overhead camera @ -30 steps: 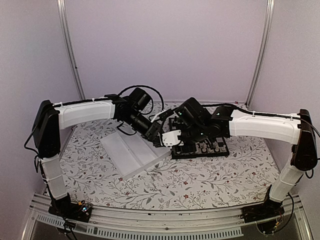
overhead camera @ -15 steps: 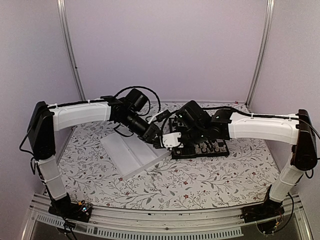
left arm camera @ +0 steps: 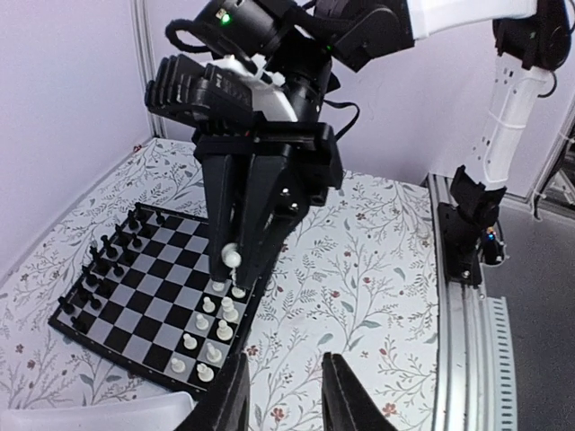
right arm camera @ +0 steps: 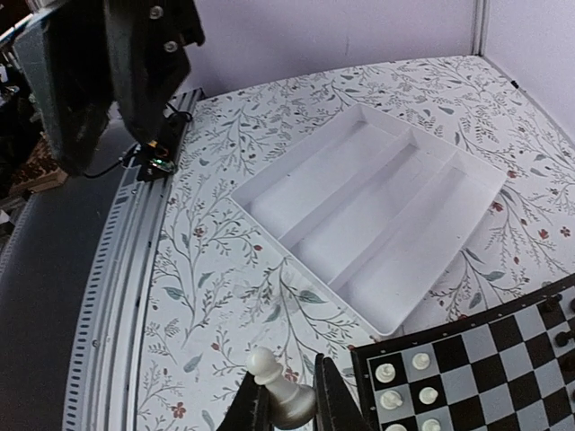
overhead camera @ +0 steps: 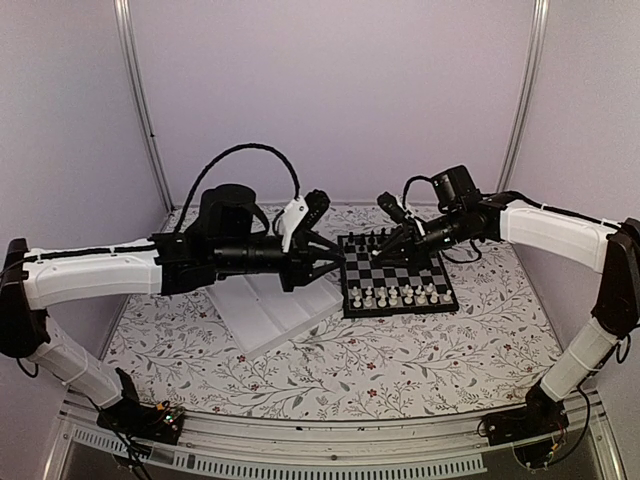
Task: Set up the chess pieces on the board
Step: Place the chess piece on the chessboard.
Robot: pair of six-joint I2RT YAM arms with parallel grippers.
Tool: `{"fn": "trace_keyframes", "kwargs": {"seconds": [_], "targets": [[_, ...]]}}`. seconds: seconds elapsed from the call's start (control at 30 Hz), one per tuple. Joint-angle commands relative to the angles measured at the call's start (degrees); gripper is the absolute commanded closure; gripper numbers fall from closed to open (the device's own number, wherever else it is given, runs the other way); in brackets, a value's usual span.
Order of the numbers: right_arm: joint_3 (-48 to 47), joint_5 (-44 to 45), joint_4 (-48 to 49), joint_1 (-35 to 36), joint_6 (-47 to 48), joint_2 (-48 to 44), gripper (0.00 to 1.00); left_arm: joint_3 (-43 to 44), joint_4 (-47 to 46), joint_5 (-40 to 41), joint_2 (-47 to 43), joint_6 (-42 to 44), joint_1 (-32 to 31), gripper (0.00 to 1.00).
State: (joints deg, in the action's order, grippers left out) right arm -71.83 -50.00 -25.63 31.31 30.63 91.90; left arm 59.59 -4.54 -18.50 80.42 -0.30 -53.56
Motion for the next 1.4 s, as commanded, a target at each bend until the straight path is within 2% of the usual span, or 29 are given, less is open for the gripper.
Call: {"fn": "trace_keyframes", "kwargs": {"seconds": [0.0, 0.23, 0.7, 0.9, 1.1, 1.17, 1.37], "targets": [[0.9, -13.77, 2.24, 0.26, -4.93, -0.79, 0.94, 5.42, -7.11, 3.59, 6.43, 5.72, -0.67, 0.71], [2.79, -14.1, 3.19, 0.27, -4.97, -2.34, 0.93, 11.26, -5.01, 0.2, 12.68, 6.71, -2.02, 0.71], [3.05, -14.07, 3.39, -0.07, -4.7, -3.46, 0.91, 15.51, 0.15, -3.95, 16.73, 6.69, -2.67, 0.7], [3.01, -14.01, 3.39, -0.33, -4.7, -3.82, 0.91, 17.06, 2.79, -4.15, 18.26, 7.3, -2.76, 0.76], [3.5, -13.04, 3.29, -0.38, -3.99, -4.39, 0.89, 19.58, 6.56, -3.73, 20.04, 8.06, -2.76, 0.93], [3.54, -11.51, 2.95, -0.46, -3.32, -4.66, 0.85, 20.05, 6.87, -3.93, 20.51, 8.39, -2.78, 0.96], [4.65, -1.32, -0.1, -1.12, 1.37, -6.77, 0.57, 23.36, 9.28, 0.09, 22.3, 10.13, -1.82, 1.0]]}}
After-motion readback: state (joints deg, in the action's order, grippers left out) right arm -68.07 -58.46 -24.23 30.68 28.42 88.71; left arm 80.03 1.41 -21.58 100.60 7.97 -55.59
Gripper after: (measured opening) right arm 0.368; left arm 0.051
